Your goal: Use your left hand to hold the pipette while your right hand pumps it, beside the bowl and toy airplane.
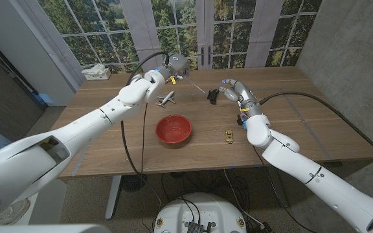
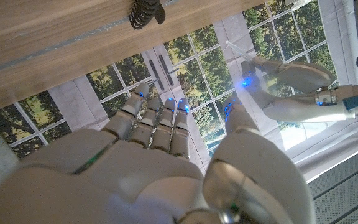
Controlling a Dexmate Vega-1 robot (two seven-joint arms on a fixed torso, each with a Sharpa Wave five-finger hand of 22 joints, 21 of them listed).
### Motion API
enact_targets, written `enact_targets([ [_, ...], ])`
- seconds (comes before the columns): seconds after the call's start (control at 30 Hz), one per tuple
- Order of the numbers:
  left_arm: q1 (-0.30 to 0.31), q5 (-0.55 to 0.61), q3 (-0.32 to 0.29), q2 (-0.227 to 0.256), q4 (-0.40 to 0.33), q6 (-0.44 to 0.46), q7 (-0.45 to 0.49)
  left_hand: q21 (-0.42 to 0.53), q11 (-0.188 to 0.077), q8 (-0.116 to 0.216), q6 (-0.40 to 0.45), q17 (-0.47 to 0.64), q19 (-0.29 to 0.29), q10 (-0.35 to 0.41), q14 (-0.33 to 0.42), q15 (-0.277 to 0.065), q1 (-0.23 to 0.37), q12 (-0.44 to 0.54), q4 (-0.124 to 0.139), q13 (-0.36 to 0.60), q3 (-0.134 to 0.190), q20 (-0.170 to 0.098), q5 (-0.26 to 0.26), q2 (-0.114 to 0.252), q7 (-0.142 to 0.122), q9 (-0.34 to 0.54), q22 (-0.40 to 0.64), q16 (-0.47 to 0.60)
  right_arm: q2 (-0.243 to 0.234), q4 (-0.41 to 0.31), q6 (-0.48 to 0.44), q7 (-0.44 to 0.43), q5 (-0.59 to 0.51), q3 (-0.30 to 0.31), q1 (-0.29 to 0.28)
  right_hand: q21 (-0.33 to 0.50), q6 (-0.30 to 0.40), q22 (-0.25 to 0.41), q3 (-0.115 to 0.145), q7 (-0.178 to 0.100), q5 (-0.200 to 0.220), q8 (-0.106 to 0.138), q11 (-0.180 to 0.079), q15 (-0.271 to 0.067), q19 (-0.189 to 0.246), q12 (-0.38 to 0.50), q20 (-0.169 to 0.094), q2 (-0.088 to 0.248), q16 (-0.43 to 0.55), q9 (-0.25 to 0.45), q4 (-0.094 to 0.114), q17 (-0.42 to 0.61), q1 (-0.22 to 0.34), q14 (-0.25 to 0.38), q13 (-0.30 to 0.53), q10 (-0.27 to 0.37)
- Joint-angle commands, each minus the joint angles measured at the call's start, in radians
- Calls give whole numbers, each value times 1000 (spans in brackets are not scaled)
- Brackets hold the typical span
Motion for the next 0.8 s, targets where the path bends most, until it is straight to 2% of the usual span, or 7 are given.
enact_targets([
  [0.03,-30,15,14,-19,14,-24,-54,-4,-44,6,6,1,3,56,12,-166,14,3,0,87,-5,-3,6,1,-6,5,5,-4,-5,-5,-28,50,-33,-33,35,-4,11,4,-8,2,-1,-3,6,-7,1,-1,10,-7,4,2,-1,3,-8,-3,5,-2],
  [0.8,-91,45,58,-57,49,-84,-110,-6,-44,6,5,2,3,55,13,-166,16,-1,1,92,-11,-4,7,3,-6,6,5,-8,2,5,-13,114,-77,-77,87,-15,38,5,-23,12,0,1,5,-7,-1,-3,15,-11,4,4,6,8,-8,-13,7,-7],
])
